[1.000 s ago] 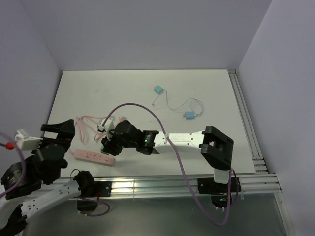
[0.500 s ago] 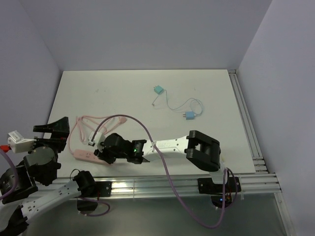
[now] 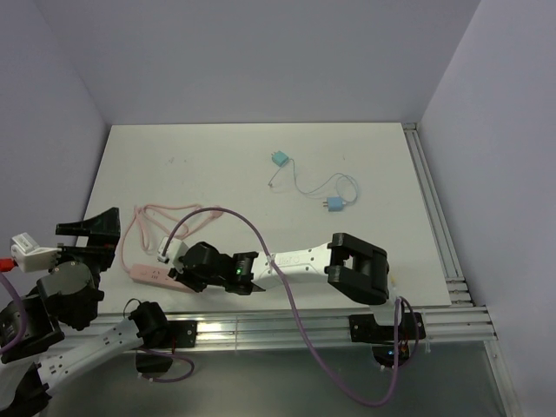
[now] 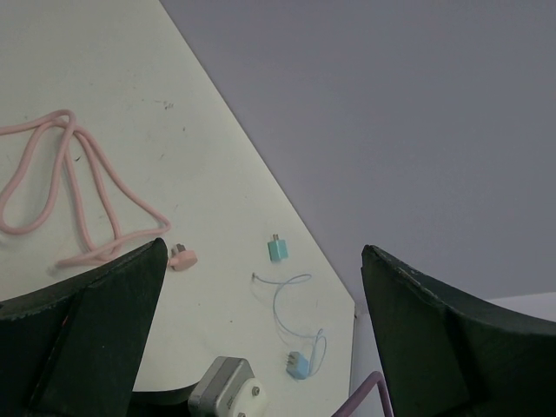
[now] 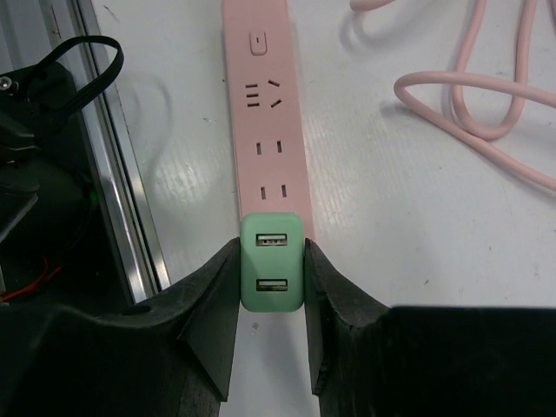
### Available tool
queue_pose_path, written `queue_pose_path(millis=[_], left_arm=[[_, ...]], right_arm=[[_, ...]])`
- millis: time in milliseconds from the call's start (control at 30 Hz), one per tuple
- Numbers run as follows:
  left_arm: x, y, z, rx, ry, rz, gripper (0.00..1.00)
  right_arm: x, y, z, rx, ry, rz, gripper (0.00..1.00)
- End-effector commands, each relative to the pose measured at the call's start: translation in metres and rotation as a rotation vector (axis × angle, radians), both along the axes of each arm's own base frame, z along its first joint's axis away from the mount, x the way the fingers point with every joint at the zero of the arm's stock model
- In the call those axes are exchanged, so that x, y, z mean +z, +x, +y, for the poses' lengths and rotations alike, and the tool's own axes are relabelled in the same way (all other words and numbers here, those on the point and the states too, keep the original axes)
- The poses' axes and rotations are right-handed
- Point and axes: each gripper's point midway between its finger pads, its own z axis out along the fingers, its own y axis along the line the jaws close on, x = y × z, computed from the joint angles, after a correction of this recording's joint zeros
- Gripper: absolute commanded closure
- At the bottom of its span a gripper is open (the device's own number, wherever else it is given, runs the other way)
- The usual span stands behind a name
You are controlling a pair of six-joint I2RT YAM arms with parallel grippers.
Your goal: Insert the plug
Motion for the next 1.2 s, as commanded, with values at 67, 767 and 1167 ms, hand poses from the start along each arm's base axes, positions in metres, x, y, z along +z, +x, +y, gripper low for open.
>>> queue_pose_path(millis=[67,767,1167], left_arm=[[0.0,-0.001,-0.002,-0.011,-0.004,0.001,0.01],[-0.002,0.0,-0.002,-0.008,-0.009,0.002,0.0],[-0.002,-0.001,-0.001,-0.012,-0.011,0.001,0.0]], right_arm=[[0.011,0.001,0.002,-0.008,0.032,-0.024,1.0],[0.008,-0.012,0.008,0.033,0.037,-0.007,1.0],[0.006,-0.007,0.02,0.024,0.038,-0.021,1.0]])
